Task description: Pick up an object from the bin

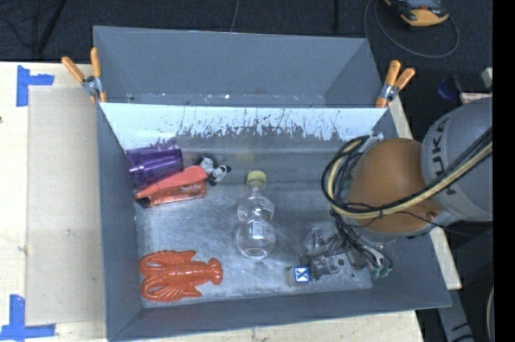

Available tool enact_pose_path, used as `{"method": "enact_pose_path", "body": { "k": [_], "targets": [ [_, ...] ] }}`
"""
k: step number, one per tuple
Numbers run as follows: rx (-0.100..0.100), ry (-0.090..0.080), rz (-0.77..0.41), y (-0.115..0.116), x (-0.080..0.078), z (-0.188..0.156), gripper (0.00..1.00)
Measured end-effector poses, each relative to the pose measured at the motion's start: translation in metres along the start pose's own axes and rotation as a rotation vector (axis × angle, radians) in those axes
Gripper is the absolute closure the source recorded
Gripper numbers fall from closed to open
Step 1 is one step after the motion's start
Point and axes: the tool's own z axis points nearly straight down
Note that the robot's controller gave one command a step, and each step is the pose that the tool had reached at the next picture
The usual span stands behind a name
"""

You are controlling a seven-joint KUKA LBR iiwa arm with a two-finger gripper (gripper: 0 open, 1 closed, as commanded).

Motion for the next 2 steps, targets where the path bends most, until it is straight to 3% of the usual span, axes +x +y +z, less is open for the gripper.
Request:
{"method": "enact_pose_path", "body": {
  "k": [1,2],
  "targets": [
    [0.000,0.000,0.000,0.000,0.000,0.000,1.00],
    [0.000,0.003,0.013,0.030,0.005,-0.024,1.00]
  ]
}}
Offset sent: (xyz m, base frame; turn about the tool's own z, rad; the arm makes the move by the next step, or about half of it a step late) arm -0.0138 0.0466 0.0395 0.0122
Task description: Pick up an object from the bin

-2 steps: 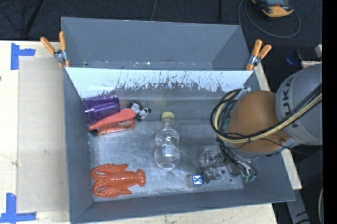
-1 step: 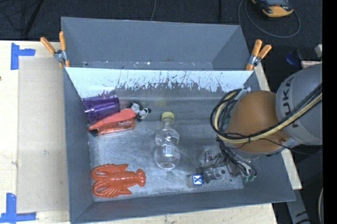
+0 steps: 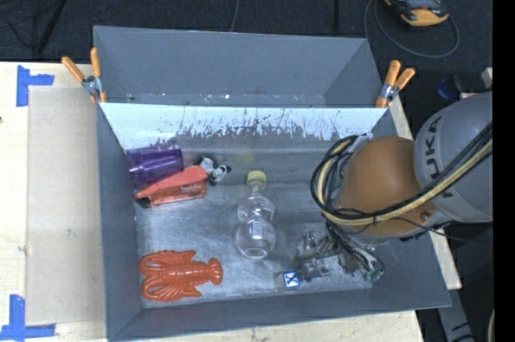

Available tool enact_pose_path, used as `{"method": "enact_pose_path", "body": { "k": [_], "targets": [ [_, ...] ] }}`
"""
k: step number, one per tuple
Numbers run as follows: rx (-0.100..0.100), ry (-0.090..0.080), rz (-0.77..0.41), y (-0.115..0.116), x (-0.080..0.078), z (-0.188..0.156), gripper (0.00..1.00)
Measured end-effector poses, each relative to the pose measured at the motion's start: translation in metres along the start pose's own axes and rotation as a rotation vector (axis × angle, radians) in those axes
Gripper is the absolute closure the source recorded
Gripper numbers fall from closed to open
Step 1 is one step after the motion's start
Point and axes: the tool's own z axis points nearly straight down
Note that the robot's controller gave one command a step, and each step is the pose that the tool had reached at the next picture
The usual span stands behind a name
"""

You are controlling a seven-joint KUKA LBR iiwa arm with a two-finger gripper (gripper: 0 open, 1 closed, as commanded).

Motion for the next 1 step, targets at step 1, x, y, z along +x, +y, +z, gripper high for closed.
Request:
{"method": "enact_pose_path", "body": {
  "k": [1],
  "targets": [
    [0.000,-0.003,-0.031,-0.0240,-0.0003,-0.0600,0.00]
  ]
}}
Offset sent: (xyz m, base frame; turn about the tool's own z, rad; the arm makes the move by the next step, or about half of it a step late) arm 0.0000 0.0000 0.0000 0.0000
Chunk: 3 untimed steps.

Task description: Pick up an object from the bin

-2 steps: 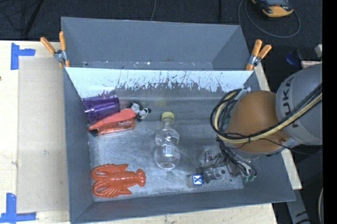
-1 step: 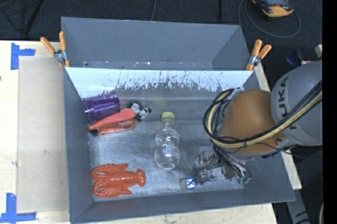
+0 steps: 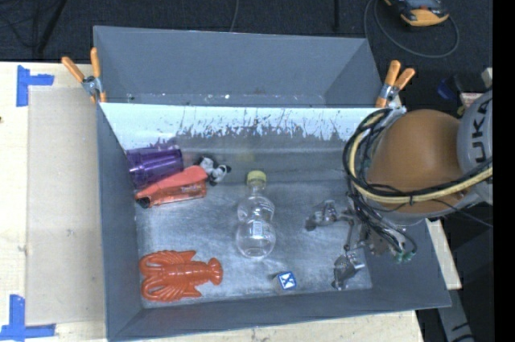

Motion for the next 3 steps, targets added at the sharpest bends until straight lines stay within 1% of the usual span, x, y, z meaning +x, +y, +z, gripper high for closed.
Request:
{"method": "enact_pose_path", "body": {
  "k": [1,2,3],
  "targets": [
    [0.000,0.000,-0.001,0.000,0.000,0.000,0.00],
    [0.004,-0.007,-0.155,0.015,-0.001,0.029,0.00],
    [0.000,-0.003,-0.489,0.029,-0.007,0.069,0.00]
  ]
}}
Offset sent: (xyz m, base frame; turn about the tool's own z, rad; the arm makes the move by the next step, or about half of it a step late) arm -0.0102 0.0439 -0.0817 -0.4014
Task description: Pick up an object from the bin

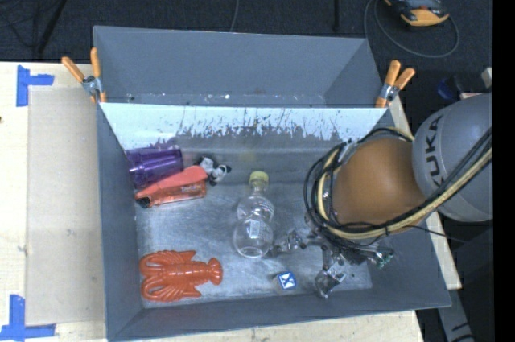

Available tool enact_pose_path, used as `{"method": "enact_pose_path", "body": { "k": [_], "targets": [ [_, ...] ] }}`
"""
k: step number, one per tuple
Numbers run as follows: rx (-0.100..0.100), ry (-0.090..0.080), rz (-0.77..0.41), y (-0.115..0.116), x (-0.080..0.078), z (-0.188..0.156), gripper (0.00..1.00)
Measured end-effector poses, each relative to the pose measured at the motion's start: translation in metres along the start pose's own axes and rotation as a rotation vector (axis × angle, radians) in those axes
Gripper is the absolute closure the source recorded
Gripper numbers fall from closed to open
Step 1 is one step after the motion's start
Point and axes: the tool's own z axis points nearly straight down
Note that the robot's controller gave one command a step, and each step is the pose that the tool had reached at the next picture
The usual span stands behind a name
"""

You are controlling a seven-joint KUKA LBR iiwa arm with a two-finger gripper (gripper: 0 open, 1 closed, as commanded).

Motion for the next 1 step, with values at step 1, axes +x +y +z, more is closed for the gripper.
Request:
{"method": "enact_pose_path", "body": {
  "k": [1],
  "targets": [
    [0.005,-0.004,-0.031,0.0219,-0.0221,0.0087,0.00]
  ]
}}
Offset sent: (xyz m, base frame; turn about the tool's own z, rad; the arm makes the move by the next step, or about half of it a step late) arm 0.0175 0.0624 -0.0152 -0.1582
